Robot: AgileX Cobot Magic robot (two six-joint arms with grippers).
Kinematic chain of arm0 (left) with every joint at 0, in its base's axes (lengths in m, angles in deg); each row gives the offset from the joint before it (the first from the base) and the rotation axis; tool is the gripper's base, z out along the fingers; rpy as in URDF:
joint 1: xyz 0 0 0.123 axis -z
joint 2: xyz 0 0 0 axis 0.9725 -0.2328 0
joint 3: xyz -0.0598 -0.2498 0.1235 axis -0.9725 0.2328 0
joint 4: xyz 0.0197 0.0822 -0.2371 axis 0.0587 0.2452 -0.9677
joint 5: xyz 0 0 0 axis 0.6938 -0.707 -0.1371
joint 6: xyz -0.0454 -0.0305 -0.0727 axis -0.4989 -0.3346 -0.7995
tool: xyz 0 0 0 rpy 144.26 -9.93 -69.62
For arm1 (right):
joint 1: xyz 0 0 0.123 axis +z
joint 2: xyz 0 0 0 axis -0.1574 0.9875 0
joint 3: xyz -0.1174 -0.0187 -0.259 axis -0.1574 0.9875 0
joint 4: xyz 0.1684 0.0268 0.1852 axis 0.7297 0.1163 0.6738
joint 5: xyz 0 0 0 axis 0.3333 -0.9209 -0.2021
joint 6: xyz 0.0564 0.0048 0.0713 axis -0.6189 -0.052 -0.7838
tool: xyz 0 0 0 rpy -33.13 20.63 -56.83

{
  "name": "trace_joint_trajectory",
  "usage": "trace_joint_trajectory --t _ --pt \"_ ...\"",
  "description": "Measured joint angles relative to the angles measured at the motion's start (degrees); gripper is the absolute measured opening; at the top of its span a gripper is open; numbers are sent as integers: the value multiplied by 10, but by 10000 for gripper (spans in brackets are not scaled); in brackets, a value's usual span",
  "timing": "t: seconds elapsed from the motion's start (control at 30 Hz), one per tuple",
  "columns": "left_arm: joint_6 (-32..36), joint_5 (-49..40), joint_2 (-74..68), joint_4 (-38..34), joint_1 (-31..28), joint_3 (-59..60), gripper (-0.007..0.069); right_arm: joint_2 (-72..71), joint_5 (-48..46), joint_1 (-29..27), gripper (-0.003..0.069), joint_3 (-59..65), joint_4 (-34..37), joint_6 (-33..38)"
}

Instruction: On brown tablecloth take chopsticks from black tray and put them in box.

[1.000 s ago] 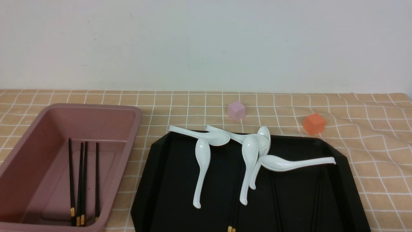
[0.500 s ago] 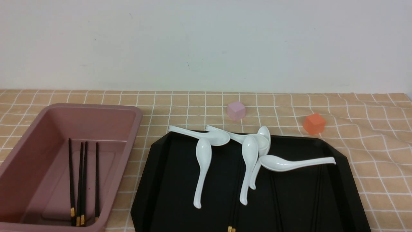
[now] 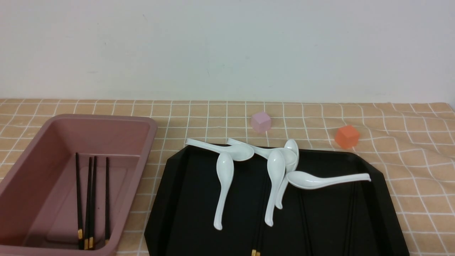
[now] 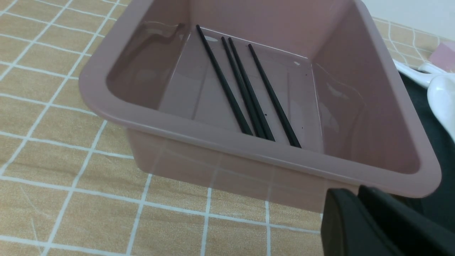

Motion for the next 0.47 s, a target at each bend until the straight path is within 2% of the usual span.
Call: trace_joint_trajectory --t 0.47 --pt "0 0 0 0 0 0 76 0 0 0 240 0 0 0"
